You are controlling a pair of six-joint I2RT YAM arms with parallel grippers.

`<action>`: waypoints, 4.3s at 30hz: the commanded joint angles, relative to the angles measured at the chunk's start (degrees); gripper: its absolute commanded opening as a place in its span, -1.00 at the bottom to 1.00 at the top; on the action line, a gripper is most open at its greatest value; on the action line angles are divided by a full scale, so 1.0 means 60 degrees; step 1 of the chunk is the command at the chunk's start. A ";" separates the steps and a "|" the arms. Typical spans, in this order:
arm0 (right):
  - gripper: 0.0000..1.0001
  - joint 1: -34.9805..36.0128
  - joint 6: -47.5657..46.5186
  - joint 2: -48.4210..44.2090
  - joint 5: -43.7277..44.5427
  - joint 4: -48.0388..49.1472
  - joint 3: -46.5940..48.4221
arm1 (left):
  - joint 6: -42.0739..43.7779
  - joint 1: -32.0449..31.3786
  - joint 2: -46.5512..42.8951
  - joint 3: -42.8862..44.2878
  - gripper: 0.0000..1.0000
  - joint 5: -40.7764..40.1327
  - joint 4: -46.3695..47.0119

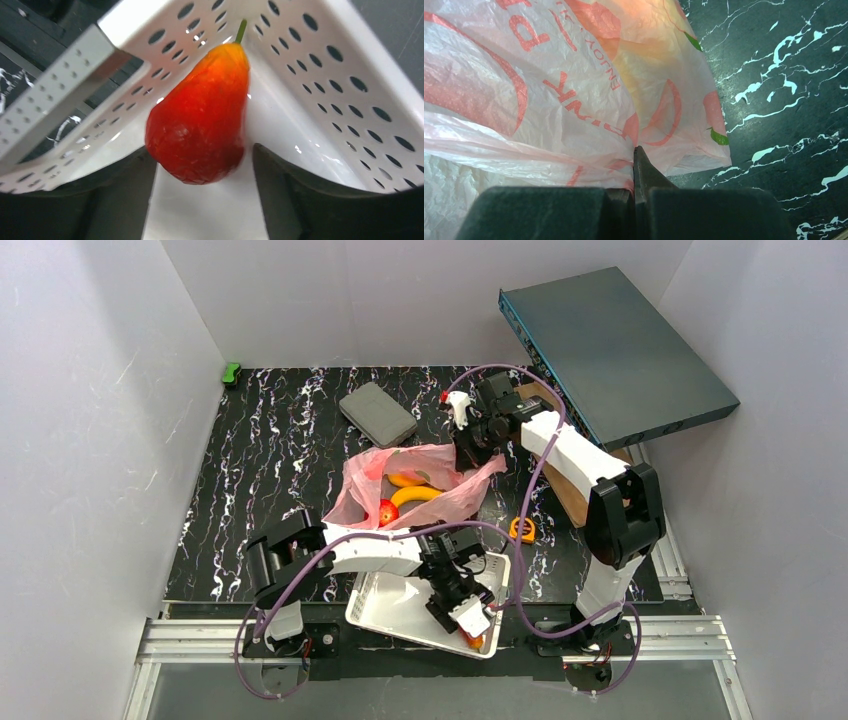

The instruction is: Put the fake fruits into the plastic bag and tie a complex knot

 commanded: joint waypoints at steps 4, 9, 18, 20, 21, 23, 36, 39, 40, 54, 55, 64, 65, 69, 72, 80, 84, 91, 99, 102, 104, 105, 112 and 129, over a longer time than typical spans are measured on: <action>-0.97 -0.0049 -0.0105 -0.0580 0.0049 0.0161 -0.0243 | -0.0610 0.0216 -0.0842 -0.0516 -0.28 0.0089 0.0599; -0.97 -0.0040 -0.0129 -0.0599 0.0054 0.0138 -0.0220 | -0.0726 0.0765 -0.1954 -0.0179 -0.60 0.0227 -0.0405; -0.97 -0.0046 -0.0115 -0.0472 -0.0080 0.0121 -0.0184 | 0.0155 0.1936 -0.3734 -0.0069 0.23 0.1054 -0.2550; -0.97 -0.0049 -0.0106 -0.0439 -0.0110 0.0101 -0.0170 | 0.0082 0.1671 -0.3705 -0.0261 0.22 0.1023 -0.2247; -0.97 -0.0042 -0.0101 -0.0414 -0.0111 0.0106 -0.0159 | 0.0118 0.1522 -0.3598 -0.0251 0.21 0.0964 -0.2141; -0.97 -0.0042 -0.0114 -0.0401 -0.0105 0.0094 -0.0141 | 0.0233 0.1211 -0.3245 -0.0150 0.19 0.0864 -0.1870; -0.97 -0.0049 -0.0173 -0.0328 -0.0070 -0.0026 0.0021 | 0.1219 -0.0629 -0.1136 0.0662 0.22 0.0414 -0.1111; -0.97 -0.0046 -0.0160 -0.0357 -0.0082 0.0000 -0.0068 | 0.1345 -0.0729 -0.0898 0.0635 0.23 0.0311 -0.0995; -0.97 -0.0049 -0.0161 -0.0371 -0.0082 0.0004 -0.0111 | 0.1449 -0.0750 -0.0839 0.0620 0.24 0.0265 -0.0968; -0.97 -0.0049 -0.0129 -0.0364 -0.0082 0.0063 -0.0203 | 0.1706 -0.0560 -0.0389 0.0119 -0.19 -0.0395 -0.0603; -0.97 -0.0049 -0.0129 -0.0377 -0.0089 0.0063 -0.0212 | 0.1698 -0.0474 -0.0426 0.0139 -0.26 -0.0409 -0.0652; -0.97 -0.0093 -0.0180 -0.0495 -0.0090 -0.0039 -0.0223 | 0.2529 0.1609 -0.2140 0.0053 -0.40 -0.0248 -0.2874; -0.97 -0.0093 -0.0174 -0.0517 -0.0121 -0.0032 -0.0228 | 0.2678 0.1939 -0.2430 -0.0001 -0.41 -0.0239 -0.3202; -0.97 -0.0093 -0.0125 -0.0590 -0.0170 0.0049 -0.0284 | 0.2750 0.3100 -0.3590 0.0260 -0.41 0.0151 -0.4678; -0.97 -0.0093 -0.0093 -0.0655 -0.0207 0.0129 -0.0376 | 0.1552 0.3854 -0.4160 0.1137 -0.42 0.1002 -0.5508; -0.97 -0.0057 -0.0110 -0.0606 -0.0287 0.0319 -0.0283 | -0.4004 0.6530 -0.4083 0.3112 -0.38 0.2244 -0.4122; -0.97 -0.0029 -0.0162 -0.0460 -0.0335 0.0351 -0.0030 | -0.5155 0.7219 -0.3533 0.3173 -0.31 0.1685 -0.3412; -0.97 -0.0028 -0.0156 -0.0306 -0.0463 0.0231 0.0414 | -0.6118 0.7717 -0.1764 0.3158 -0.27 -0.0059 -0.2644; -0.97 0.0009 -0.0008 0.0133 -0.0551 -0.0069 0.1287 | -0.5574 0.8333 -0.1374 0.3611 0.69 0.0811 -0.3170; -0.97 0.0024 0.0215 0.0476 -0.0602 -0.0251 0.1789 | -0.5347 0.8470 -0.1727 0.3922 0.96 0.2040 -0.3838; -0.81 0.0024 0.0333 0.0650 -0.0684 -0.0407 0.2112 | -0.5230 0.8490 -0.2092 0.4103 0.97 0.2703 -0.4107; -0.69 0.0022 0.0390 0.0707 -0.0767 -0.0487 0.2336 | -0.5334 0.8478 -0.2280 0.4122 0.97 0.3016 -0.4052; -0.29 0.0009 0.0830 0.0817 -0.1077 -0.0855 0.3396 | -0.6775 0.8398 -0.2599 0.4520 0.96 0.3761 -0.3532; 0.97 -0.0495 0.2219 -0.1054 -0.1143 -0.1400 0.4451 | -0.9593 0.6297 -0.3574 0.3604 0.89 0.3012 -0.0898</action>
